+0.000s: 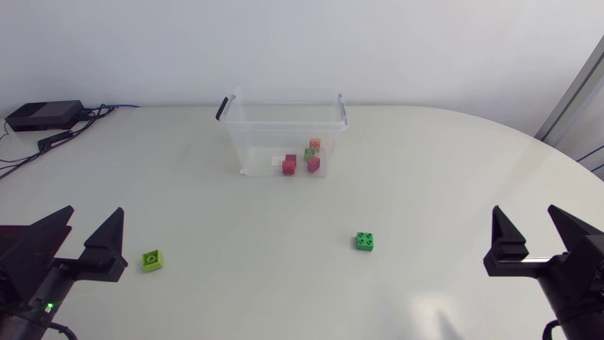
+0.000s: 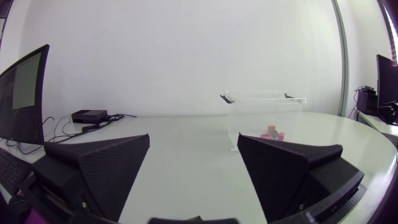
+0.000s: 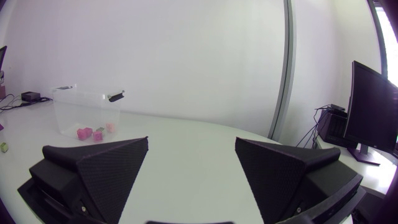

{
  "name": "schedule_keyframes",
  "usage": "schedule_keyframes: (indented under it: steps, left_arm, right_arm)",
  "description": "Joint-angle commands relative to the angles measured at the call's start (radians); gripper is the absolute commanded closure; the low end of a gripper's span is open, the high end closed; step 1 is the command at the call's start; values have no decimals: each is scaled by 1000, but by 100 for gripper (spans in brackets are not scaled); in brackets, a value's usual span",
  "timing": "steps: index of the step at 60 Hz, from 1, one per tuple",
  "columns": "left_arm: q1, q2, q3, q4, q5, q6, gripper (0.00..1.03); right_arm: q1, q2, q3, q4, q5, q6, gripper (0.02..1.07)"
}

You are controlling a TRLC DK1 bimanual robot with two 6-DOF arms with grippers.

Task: Place the duplo bricks in the container

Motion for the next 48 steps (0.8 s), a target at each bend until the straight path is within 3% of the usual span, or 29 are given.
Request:
schedule_keyframes:
  steps: [1,26,33,37,40,45,46,48]
  left_arm:
    - [-7,-12,-17,4,-5,-12,4]
    - [-25,-15,-18,9,-6,-23,4]
    - [-51,5,64,44,-8,-29,5]
    - [-27,207,215,62,-34,-55,5]
    - [-11,468,409,-34,-9,-70,4]
    - [33,726,597,-130,50,-55,4]
    - [76,875,709,-208,81,8,5]
    - [73,982,788,-215,75,123,11]
  right_arm:
    - [10,-5,-22,-4,-6,20,6]
    - [24,-5,-20,-10,-6,18,6]
    - [53,1,9,8,-19,20,6]
    - [55,96,74,45,-10,55,6]
    - [58,306,187,53,-27,101,6]
    - [36,596,373,-6,-55,170,6]
    - [7,713,454,-78,-90,170,6]
    - [-5,835,544,-151,-99,168,6]
